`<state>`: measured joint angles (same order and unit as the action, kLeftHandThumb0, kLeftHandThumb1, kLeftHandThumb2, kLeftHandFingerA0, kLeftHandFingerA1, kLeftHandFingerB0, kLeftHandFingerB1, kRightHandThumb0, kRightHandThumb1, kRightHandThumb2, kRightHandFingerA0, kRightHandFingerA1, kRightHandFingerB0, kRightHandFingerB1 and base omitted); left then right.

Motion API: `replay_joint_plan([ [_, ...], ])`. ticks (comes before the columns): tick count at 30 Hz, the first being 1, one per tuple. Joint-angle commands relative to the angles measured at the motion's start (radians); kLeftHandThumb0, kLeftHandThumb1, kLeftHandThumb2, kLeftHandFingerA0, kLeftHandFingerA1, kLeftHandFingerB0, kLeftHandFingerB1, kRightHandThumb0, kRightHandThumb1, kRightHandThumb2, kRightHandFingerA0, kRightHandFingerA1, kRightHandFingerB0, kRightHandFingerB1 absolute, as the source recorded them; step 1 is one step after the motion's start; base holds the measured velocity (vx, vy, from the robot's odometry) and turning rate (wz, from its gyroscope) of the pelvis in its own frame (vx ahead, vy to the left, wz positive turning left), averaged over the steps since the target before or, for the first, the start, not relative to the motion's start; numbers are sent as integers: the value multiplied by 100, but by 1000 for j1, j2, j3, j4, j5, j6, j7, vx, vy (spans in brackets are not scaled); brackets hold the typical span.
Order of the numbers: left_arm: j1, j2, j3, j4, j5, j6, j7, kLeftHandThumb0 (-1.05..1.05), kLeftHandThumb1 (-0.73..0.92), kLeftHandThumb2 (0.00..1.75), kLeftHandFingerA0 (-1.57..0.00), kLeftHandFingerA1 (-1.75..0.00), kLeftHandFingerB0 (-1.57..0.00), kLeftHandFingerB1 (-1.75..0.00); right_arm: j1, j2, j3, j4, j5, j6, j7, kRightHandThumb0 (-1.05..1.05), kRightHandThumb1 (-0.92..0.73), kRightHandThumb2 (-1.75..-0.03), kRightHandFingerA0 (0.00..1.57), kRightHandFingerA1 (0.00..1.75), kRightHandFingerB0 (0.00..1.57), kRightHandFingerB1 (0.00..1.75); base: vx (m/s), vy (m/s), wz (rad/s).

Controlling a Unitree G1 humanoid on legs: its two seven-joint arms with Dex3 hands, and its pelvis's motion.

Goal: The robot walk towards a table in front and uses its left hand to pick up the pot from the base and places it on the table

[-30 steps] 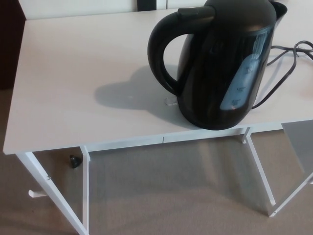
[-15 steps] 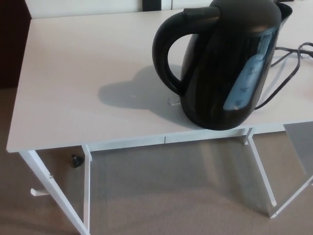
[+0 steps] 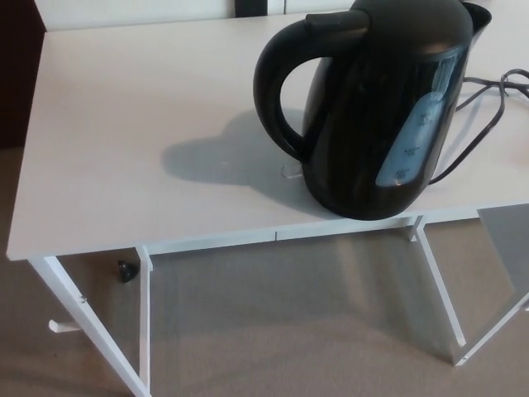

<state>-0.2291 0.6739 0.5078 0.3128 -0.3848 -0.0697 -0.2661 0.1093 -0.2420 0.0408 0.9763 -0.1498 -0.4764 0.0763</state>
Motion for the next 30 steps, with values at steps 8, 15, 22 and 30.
replay_joint_plan([
  [8, -334, -247, -502, -367, 83, 447, 70, -22, 33, 85, 0, -48, 0, -48, -2, -22, 11, -41, -16, 38, -3, -44, -44, -54, 72, 43, 50, 40, 0, 0, 0],
  [15, -433, -343, -604, -248, 175, 458, 112, -52, 39, 60, -10, -35, -9, -23, 7, -15, 19, -63, -15, 34, -3, -43, -44, -54, 72, 43, 54, 42, 0, 0, 0],
  [22, -504, -429, -648, -112, 226, 439, 142, -58, 39, 66, -11, -38, -8, -24, -3, -13, 43, -79, -46, 58, -40, -43, -44, -54, 74, 43, 53, 40, 0, 0, 0],
  [30, -539, -485, -690, -56, 316, 449, 180, -32, 18, 81, 0, -48, 0, -48, 5, -13, 49, -105, -47, 62, -32, -51, -39, -69, 66, 51, 48, 48, 0, 0, 0],
])
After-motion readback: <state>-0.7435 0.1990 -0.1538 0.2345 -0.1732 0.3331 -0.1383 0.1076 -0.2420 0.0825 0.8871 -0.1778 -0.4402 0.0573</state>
